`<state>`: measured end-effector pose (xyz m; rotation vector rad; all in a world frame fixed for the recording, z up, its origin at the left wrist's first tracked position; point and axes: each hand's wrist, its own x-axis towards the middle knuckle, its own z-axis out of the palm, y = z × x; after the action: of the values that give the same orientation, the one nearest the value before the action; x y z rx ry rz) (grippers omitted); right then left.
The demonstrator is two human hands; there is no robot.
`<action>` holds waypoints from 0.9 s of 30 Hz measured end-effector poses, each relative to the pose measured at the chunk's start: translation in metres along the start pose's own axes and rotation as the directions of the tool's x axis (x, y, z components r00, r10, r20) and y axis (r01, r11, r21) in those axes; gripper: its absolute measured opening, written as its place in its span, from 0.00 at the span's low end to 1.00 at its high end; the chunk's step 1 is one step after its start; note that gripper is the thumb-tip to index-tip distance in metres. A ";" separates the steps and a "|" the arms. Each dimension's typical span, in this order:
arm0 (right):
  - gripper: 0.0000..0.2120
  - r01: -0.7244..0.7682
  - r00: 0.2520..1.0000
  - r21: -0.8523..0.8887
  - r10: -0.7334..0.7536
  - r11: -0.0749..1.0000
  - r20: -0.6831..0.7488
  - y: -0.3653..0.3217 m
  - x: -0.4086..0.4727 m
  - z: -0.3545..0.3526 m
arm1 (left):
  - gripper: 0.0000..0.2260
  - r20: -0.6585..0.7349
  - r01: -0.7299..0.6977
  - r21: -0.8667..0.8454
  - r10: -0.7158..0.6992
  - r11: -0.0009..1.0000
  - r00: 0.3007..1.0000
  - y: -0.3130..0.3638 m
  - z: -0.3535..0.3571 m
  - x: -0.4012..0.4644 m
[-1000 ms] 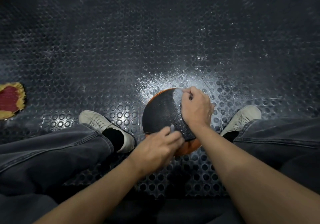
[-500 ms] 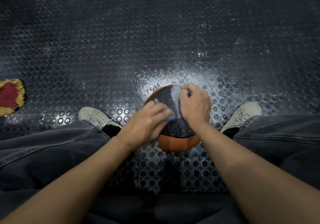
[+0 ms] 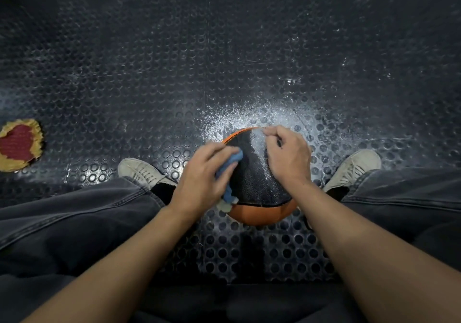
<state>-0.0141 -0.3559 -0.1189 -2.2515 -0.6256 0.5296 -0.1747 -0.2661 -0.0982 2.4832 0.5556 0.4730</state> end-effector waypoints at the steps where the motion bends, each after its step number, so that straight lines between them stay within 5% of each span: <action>1: 0.11 0.013 1.000 -0.012 -0.013 1.000 0.002 0.001 -0.001 0.000 | 0.12 0.010 0.075 0.000 -0.075 0.997 0.997 0.001 0.000 0.009; 8: 0.11 0.138 0.989 -0.104 -0.133 0.985 0.057 0.012 -0.011 0.006 | 0.08 0.139 0.390 0.133 -0.407 0.911 0.903 -0.011 0.014 0.064; 12: 0.10 0.134 0.989 -0.050 -0.131 0.990 0.064 0.010 -0.011 -0.001 | 0.09 0.176 0.105 0.069 -0.115 0.992 0.978 0.007 0.000 0.024; 15: 0.15 0.195 0.974 -0.019 -0.191 0.981 0.123 0.011 -0.010 -0.007 | 0.10 0.250 -0.006 0.012 0.003 1.000 0.968 0.011 -0.004 0.002; 21: 0.18 0.260 0.956 -0.035 -0.252 0.965 0.148 0.007 -0.016 -0.003 | 0.09 0.112 0.373 0.052 -0.376 0.926 0.920 -0.010 0.014 0.041; 24: 0.14 0.176 0.982 -0.166 -0.162 0.970 0.093 0.006 -0.012 -0.003 | 0.09 0.116 0.235 -0.035 -0.229 0.971 0.966 0.007 0.001 0.008; 27: 0.17 -0.104 0.994 -0.268 0.111 0.958 0.010 -0.003 -0.009 0.001 | 0.10 0.186 0.149 -0.080 -0.132 0.986 0.974 0.013 -0.008 -0.009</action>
<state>-0.0230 -0.3587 -0.1158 -2.5490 -0.6205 0.5550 -0.1821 -0.2763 -0.0863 2.3476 0.6159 0.2117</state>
